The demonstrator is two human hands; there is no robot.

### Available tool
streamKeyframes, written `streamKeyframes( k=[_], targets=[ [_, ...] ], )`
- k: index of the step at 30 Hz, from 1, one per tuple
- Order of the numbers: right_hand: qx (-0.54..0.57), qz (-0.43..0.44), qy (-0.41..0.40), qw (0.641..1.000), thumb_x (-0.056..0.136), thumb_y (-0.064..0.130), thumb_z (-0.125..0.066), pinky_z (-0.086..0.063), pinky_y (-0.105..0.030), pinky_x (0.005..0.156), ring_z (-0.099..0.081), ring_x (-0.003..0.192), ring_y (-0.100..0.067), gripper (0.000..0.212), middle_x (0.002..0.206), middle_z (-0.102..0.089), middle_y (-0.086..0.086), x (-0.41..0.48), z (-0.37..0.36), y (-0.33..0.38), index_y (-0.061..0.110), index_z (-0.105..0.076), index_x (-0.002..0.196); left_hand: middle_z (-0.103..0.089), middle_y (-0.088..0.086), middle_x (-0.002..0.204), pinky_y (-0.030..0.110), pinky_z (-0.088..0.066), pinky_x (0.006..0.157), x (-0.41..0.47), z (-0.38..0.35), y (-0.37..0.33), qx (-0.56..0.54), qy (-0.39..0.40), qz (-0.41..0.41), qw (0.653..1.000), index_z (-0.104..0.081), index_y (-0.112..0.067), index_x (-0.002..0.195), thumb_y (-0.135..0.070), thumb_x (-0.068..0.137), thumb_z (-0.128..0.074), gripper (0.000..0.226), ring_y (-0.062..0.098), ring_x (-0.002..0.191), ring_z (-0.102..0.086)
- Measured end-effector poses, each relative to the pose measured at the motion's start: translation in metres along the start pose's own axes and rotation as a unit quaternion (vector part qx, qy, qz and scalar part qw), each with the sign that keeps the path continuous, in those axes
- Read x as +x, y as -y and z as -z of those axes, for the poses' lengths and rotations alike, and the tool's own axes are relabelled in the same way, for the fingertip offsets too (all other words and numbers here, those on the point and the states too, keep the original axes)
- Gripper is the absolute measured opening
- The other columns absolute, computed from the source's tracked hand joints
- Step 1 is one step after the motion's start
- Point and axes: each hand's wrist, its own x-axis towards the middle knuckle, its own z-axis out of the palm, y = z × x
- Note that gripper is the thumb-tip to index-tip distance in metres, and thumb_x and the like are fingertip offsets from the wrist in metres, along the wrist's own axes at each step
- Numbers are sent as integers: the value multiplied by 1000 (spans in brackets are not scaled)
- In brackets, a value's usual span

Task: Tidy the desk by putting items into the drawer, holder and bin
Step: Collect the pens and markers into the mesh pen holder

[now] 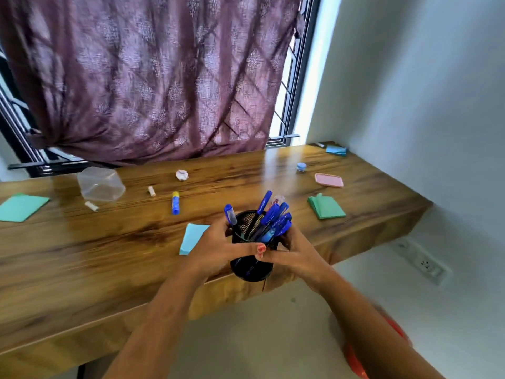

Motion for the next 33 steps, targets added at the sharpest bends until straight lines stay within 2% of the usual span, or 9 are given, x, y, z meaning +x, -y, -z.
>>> streamKeyframes(
  k=[4,9,12,15,17,20,27,30,33],
  targets=[
    [-21,-9,3,1000,69,5,-82,-52,-23,90,-64,107,-10,57,111,-70,5,5,37,-15,25,-58,116,-72,-10,103,31,-52,91,28,-39,-2,-16,-16,7,1000,-64,-28,106,-37,48,-89,64,7,101,-66],
    [-34,-16,-50,998,63,15,-87,-52,-16,82,-64,102,-1,61,106,-70,14,11,120,-33,26,-57,115,-72,-15,97,7,-48,67,76,-108,-18,-35,-7,-6,999,-66,-32,99,-24,53,-91,54,-5,90,-66],
    [-39,-7,-81,996,59,21,-89,-53,-21,84,-64,103,-5,62,106,-71,11,13,172,-38,24,-59,113,-72,-9,100,16,-53,75,108,-150,-28,-57,1,-11,998,-67,-27,100,-14,53,-90,54,5,95,-68],
    [-39,-8,-106,994,52,37,-87,-53,-21,82,-63,102,-3,65,106,-71,11,16,212,-40,26,-62,110,-67,-30,93,11,-51,76,134,-182,-43,-18,6,-47,999,-67,-30,103,-20,58,-89,52,-5,92,-65],
    [-43,-16,-127,991,52,41,-88,-51,-15,76,-62,99,4,64,104,-69,18,20,235,-42,30,-61,109,-70,-24,94,14,-52,75,152,-200,-49,-4,2,-53,999,-66,-26,105,-31,54,-89,56,-3,91,-66],
    [-49,-29,-149,987,58,33,-90,-49,-12,72,-59,95,12,58,101,-69,23,34,267,-51,31,-59,107,-72,-11,100,26,-53,86,185,-219,-52,29,-5,-44,999,-66,-25,106,-42,50,-88,62,4,97,-66],
    [-52,-31,-253,966,58,19,-89,-49,-7,62,-61,89,13,62,98,-66,19,93,343,-89,34,-54,106,-69,-3,107,27,-56,82,300,-268,-42,11,39,16,999,-62,-18,111,-15,65,-85,52,14,100,-66],
    [-58,-42,-298,952,57,15,-90,-54,-17,72,-64,90,8,63,99,-68,13,122,381,-106,32,-54,106,-66,6,112,38,-56,88,355,-297,-36,10,55,25,998,-60,-8,116,-6,68,-82,52,21,97,-67],
    [-79,-67,-333,937,56,16,-91,-53,-23,79,-64,95,-5,69,101,-67,9,149,422,-119,24,-53,113,-64,-2,114,28,-56,81,408,-328,-33,25,72,25,997,-59,-15,116,-11,71,-81,50,12,87,-67]
  ],
)
